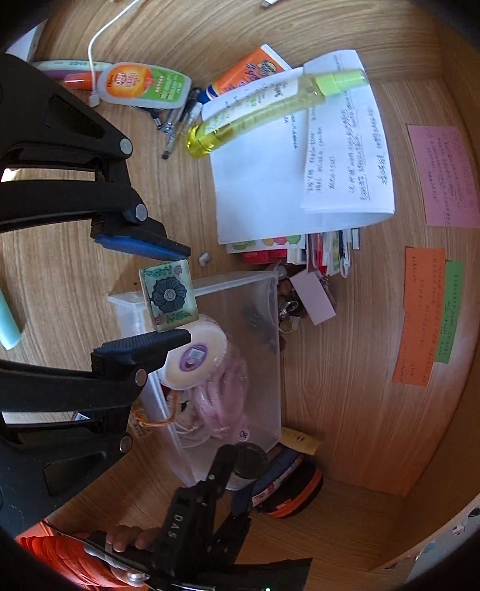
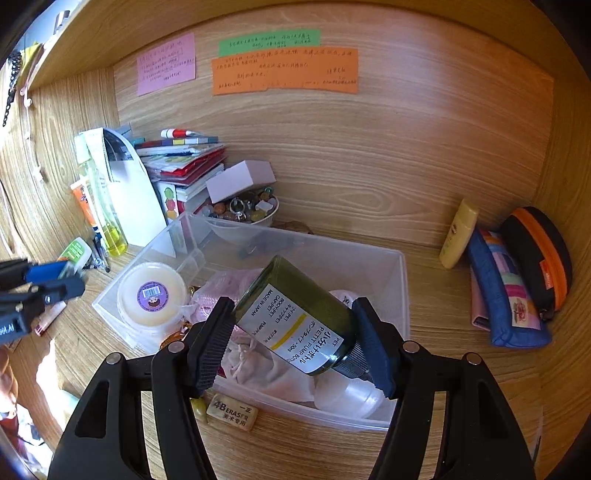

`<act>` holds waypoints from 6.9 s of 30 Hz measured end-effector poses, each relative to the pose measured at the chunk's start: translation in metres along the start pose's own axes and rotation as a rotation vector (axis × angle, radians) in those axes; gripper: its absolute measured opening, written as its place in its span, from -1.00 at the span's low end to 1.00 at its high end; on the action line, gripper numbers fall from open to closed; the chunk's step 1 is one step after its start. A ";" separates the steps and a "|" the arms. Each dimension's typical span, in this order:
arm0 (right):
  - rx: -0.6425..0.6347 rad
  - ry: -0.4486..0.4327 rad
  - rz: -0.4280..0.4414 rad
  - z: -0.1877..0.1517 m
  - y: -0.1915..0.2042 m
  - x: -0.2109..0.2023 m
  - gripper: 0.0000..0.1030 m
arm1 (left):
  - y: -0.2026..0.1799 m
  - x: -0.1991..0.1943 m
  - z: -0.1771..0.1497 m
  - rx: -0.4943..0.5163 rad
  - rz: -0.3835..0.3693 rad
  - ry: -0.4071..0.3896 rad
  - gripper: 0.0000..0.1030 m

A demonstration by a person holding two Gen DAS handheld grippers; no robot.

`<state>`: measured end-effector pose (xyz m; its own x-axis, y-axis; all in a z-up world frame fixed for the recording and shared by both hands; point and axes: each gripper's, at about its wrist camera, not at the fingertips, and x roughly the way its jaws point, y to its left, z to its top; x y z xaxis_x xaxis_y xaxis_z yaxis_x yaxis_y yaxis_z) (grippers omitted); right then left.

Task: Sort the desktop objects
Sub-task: 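Carry the white box and green spray bottle with both tools over the clear box, then open both tools to drop the white box and spray bottle into the box, then grasp the teal roll-on bottle with the left tool while the right tool grasps the blue Max box, then carry the roll-on bottle and Max box with both tools over the clear box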

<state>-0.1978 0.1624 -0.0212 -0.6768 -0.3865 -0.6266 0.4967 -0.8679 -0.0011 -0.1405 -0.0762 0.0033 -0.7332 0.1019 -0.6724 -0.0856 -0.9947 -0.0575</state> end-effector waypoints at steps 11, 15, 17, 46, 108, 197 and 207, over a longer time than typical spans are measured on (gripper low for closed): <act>-0.024 0.006 0.003 -0.006 0.001 0.011 0.21 | -0.025 0.048 0.047 0.040 -0.059 0.039 -0.27; -0.010 0.042 0.023 -0.007 -0.002 0.019 0.20 | -0.029 0.069 0.055 0.047 -0.065 0.074 -0.27; -0.005 0.060 0.031 -0.008 -0.004 0.023 0.20 | -0.032 0.079 0.057 0.050 -0.064 0.091 -0.27; -0.035 0.050 -0.003 -0.005 0.004 0.017 0.48 | -0.042 0.091 0.046 0.089 -0.071 0.138 -0.18; -0.054 0.116 0.008 -0.080 0.049 -0.036 0.92 | 0.002 -0.026 -0.140 -0.207 0.086 0.269 0.83; 0.009 0.059 0.036 -0.021 -0.027 -0.015 -0.52 | -0.107 0.056 0.008 0.071 -0.104 0.086 0.41; 0.015 0.052 -0.021 -0.013 -0.034 -0.004 -0.52 | -0.111 0.076 0.012 0.085 -0.101 0.106 0.41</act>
<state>-0.2046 0.1978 -0.0291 -0.6576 -0.3521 -0.6660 0.4746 -0.8802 -0.0032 -0.1952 0.0426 -0.0329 -0.6426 0.1948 -0.7410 -0.2156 -0.9740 -0.0691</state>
